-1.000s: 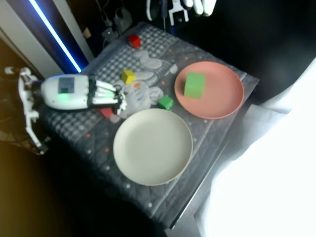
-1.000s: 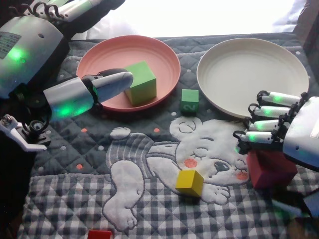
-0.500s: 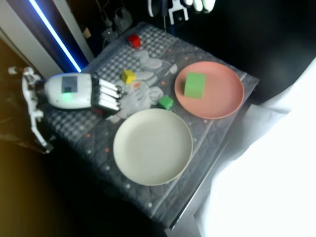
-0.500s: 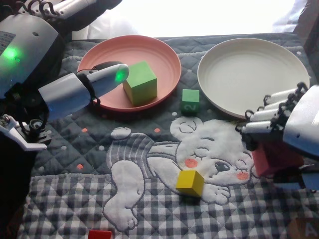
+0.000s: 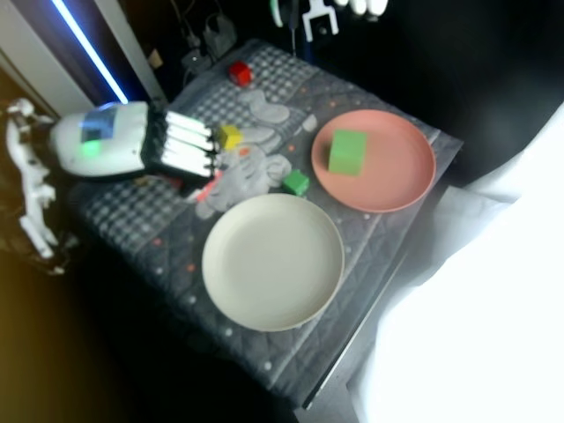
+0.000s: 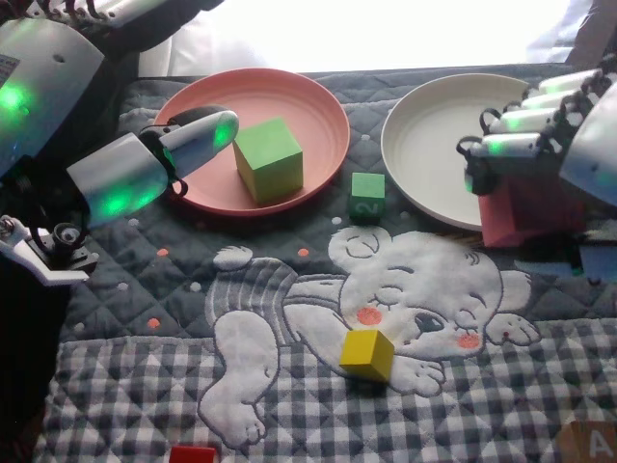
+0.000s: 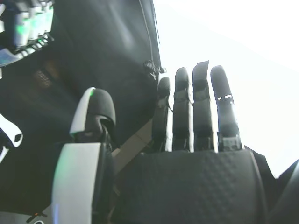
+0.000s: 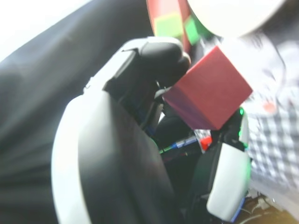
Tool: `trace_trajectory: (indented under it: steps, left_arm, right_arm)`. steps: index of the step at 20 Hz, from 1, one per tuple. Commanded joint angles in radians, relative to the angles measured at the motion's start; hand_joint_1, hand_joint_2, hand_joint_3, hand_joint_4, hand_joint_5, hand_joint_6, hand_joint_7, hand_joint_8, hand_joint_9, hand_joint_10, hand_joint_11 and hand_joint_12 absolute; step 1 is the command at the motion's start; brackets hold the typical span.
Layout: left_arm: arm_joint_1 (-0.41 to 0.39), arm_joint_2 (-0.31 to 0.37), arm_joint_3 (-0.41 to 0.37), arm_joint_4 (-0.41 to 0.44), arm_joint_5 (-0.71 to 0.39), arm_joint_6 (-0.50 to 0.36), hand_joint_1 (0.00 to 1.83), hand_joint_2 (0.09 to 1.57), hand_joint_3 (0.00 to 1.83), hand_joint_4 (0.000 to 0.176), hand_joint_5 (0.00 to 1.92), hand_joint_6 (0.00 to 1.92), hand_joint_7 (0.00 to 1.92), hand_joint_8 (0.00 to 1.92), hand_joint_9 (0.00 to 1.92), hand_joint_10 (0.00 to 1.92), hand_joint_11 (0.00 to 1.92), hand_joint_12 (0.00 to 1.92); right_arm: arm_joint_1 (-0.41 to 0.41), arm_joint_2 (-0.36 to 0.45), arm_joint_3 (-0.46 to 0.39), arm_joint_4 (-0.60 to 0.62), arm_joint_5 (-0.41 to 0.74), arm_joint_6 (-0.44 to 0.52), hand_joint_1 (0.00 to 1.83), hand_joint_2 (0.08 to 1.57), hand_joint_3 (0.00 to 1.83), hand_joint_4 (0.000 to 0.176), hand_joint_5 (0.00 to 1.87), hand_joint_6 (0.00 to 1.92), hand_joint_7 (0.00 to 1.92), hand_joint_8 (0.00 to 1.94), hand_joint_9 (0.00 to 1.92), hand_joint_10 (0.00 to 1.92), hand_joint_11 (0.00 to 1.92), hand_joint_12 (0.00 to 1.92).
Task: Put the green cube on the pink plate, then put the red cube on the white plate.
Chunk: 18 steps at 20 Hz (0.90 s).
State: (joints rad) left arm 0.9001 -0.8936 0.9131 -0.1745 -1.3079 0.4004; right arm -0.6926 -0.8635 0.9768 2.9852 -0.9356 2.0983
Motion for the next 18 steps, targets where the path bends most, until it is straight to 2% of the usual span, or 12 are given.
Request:
trace_trajectory:
  steps: [1, 4, 7, 8, 9, 10, 12, 13, 15, 16, 17, 18]
  left_arm:
    - [-0.018, 0.005, -0.001, 0.016, -0.135, -0.003, 0.47, 1.26, 0.00, 0.037, 0.41, 0.01, 0.45, 0.01, 0.35, 0.16, 0.00, 1.30]
    - [-0.018, 0.005, -0.002, 0.021, -0.144, -0.003, 0.51, 1.28, 0.00, 0.032, 0.43, 0.01, 0.43, 0.00, 0.33, 0.14, 0.00, 1.33]
    - [-0.022, 0.005, -0.002, 0.027, -0.151, -0.003, 0.49, 1.28, 0.00, 0.041, 0.42, 0.00, 0.43, 0.00, 0.33, 0.12, 0.00, 1.26]
    - [-0.023, 0.005, -0.002, 0.028, -0.155, -0.003, 0.48, 1.28, 0.00, 0.037, 0.42, 0.00, 0.44, 0.00, 0.34, 0.11, 0.00, 1.24]
    - [-0.024, 0.004, -0.002, 0.029, -0.155, -0.003, 0.49, 1.28, 0.00, 0.026, 0.41, 0.00, 0.44, 0.00, 0.35, 0.11, 0.00, 1.28]
    - [-0.025, 0.004, -0.001, 0.030, -0.156, -0.003, 0.47, 1.27, 0.00, 0.020, 0.42, 0.00, 0.45, 0.01, 0.37, 0.11, 0.00, 1.31]
    - [-0.026, 0.004, -0.001, 0.032, -0.157, -0.003, 0.49, 1.26, 0.00, 0.017, 0.40, 0.00, 0.43, 0.00, 0.36, 0.09, 0.00, 1.34]
    - [-0.027, 0.003, -0.001, 0.033, -0.157, -0.003, 0.49, 1.26, 0.00, 0.018, 0.40, 0.00, 0.43, 0.00, 0.36, 0.08, 0.00, 1.37]
    - [-0.029, 0.002, 0.000, 0.034, -0.156, -0.003, 0.52, 1.25, 0.00, 0.009, 0.40, 0.00, 0.42, 0.00, 0.38, 0.07, 0.00, 1.38]
    - [-0.029, 0.002, 0.000, 0.034, -0.155, -0.003, 0.53, 1.25, 0.00, 0.009, 0.40, 0.00, 0.43, 0.00, 0.39, 0.07, 0.00, 1.38]
    - [-0.030, 0.001, 0.000, 0.034, -0.154, -0.003, 0.50, 1.25, 0.00, 0.025, 0.40, 0.00, 0.41, 0.00, 0.37, 0.06, 0.00, 1.37]
    - [-0.030, 0.001, 0.001, 0.034, -0.154, -0.003, 0.52, 1.26, 0.00, 0.028, 0.40, 0.00, 0.40, 0.00, 0.36, 0.04, 0.00, 1.35]
  right_arm:
    - [0.030, -0.003, 0.011, 0.024, -0.096, -0.002, 1.32, 1.27, 0.01, 0.000, 0.74, 1.48, 0.63, 1.41, 0.59, 1.60, 0.58, 1.85]
    - [0.076, -0.034, 0.058, 0.023, -0.062, -0.002, 1.35, 1.22, 0.00, 0.000, 0.73, 1.29, 0.79, 1.33, 0.75, 1.53, 0.69, 1.81]
    - [0.126, -0.070, 0.116, 0.023, -0.008, -0.002, 1.35, 1.21, 0.00, 0.000, 0.72, 1.33, 0.80, 1.31, 0.76, 1.46, 0.71, 1.72]
    - [0.137, -0.087, 0.141, 0.023, 0.003, -0.001, 1.35, 1.21, 0.00, 0.000, 0.73, 1.33, 0.82, 1.29, 0.77, 1.44, 0.68, 1.71]
    - [0.161, -0.107, 0.166, 0.023, 0.053, -0.002, 1.45, 1.21, 0.00, 0.000, 0.71, 1.34, 0.76, 1.31, 0.74, 1.37, 0.67, 1.75]
    - [0.171, -0.124, 0.187, 0.023, 0.074, -0.002, 1.48, 1.20, 0.00, 0.000, 0.71, 1.35, 0.77, 1.29, 0.75, 1.33, 0.66, 1.75]
    - [0.197, -0.163, 0.234, 0.023, 0.139, -0.001, 1.49, 1.19, 0.00, 0.000, 0.72, 1.29, 0.80, 1.26, 0.77, 1.32, 0.66, 1.74]
    - [0.210, -0.194, 0.271, 0.023, 0.183, -0.001, 1.48, 1.20, 0.00, 0.000, 0.74, 1.25, 0.79, 1.30, 0.75, 1.36, 0.64, 1.78]
    - [0.220, -0.229, 0.310, 0.024, 0.237, -0.001, 1.49, 1.19, 0.00, 0.000, 0.81, 1.08, 0.77, 1.36, 0.75, 1.38, 0.65, 1.77]
    - [0.222, -0.241, 0.323, 0.024, 0.257, -0.001, 1.48, 1.21, 0.00, 0.000, 0.80, 1.08, 0.73, 1.42, 0.71, 1.44, 0.59, 1.83]
    - [0.225, -0.251, 0.336, 0.024, 0.273, -0.001, 1.48, 1.22, 0.00, 0.000, 0.76, 1.17, 0.72, 1.44, 0.68, 1.48, 0.54, 1.86]
    - [0.228, -0.258, 0.345, 0.024, 0.289, -0.001, 1.37, 1.23, 0.00, 0.000, 0.76, 1.25, 0.73, 1.43, 0.65, 1.57, 0.49, 1.77]
